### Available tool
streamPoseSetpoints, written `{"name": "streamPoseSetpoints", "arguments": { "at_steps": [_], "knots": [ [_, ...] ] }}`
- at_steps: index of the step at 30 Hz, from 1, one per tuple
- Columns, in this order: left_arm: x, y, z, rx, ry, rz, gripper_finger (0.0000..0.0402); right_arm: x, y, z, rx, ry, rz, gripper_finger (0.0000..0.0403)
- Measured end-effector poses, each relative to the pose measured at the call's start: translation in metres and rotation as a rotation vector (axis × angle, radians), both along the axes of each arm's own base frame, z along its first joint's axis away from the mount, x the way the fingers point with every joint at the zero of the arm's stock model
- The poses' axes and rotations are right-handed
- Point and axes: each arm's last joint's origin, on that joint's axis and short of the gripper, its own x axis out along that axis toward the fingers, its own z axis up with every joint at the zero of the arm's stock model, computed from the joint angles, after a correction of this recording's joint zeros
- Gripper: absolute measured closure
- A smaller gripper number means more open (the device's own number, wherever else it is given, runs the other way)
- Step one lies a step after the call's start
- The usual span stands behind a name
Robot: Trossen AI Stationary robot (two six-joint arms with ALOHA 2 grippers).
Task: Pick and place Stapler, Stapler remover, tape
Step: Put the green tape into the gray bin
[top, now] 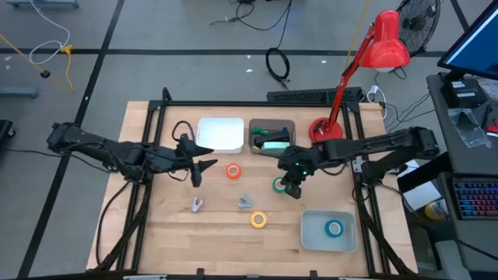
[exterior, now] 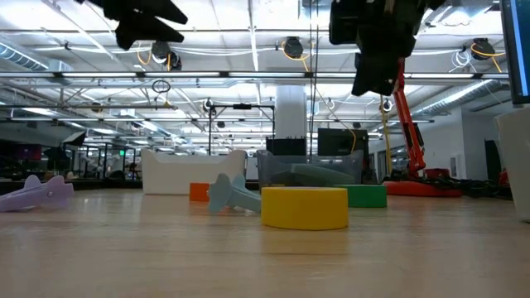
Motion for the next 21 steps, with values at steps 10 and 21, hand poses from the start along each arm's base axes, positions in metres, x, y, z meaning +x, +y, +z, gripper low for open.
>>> {"name": "streamPoseSetpoints", "arguments": {
  "at_steps": [10,21],
  "knots": [
    [-0.041,0.006,-0.032,-0.030,-0.110,-0.051,0.0204,0.016,-0.018,-0.017,-0.009,0.238,-0.054,0.0387],
    [-0.057,0.010,-0.054,-0.072,-0.121,-0.037,0.0204,0.015,-0.037,-0.020,0.065,0.278,-0.192,0.0387]
  ]
}}
